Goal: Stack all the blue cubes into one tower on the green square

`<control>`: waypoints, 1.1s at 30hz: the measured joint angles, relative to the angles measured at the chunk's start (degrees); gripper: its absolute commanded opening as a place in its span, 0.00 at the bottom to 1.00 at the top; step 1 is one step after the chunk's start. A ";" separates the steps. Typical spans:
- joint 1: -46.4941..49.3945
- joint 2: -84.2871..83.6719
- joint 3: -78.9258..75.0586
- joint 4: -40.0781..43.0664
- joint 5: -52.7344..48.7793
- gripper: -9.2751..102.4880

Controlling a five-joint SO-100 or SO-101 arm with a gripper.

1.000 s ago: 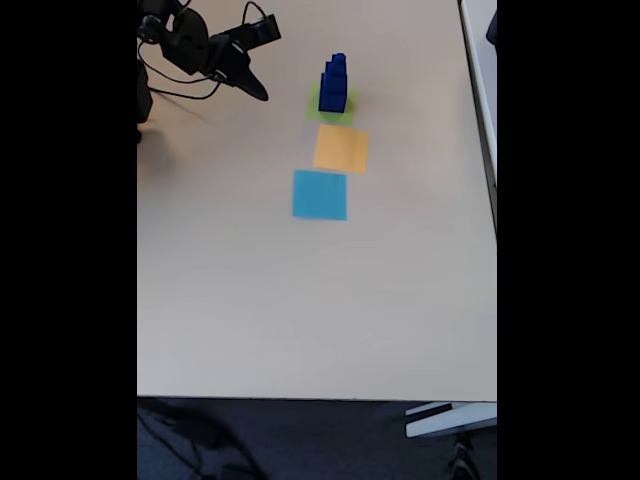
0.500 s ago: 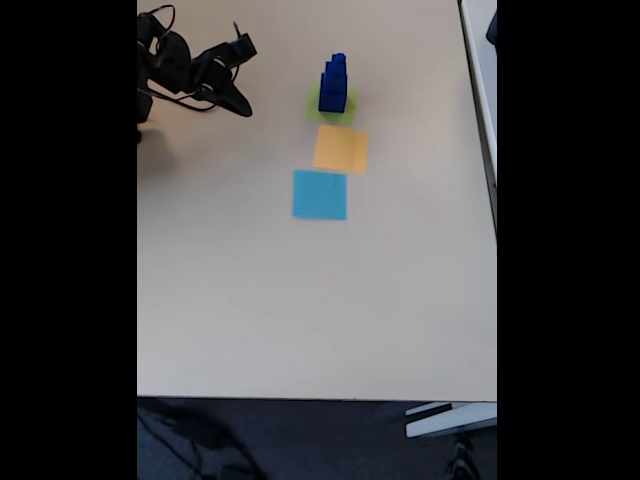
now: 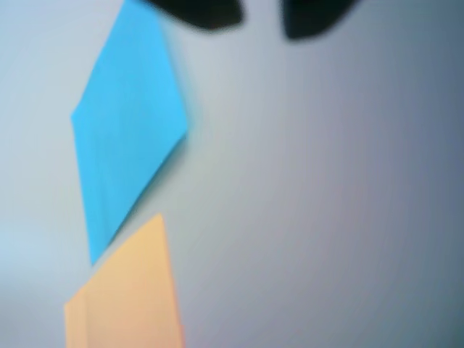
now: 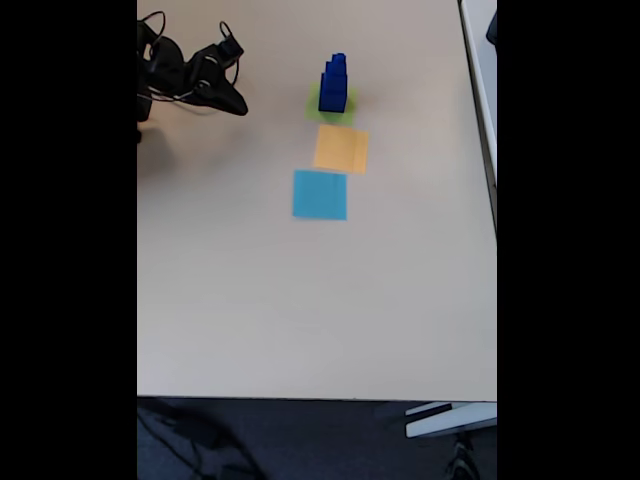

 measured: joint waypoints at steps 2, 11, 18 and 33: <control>-0.97 3.16 0.97 1.05 0.00 0.08; -3.25 3.69 1.49 6.50 -3.43 0.08; -3.78 6.86 1.49 11.87 -5.62 0.08; -6.77 11.78 1.49 19.34 -10.11 0.08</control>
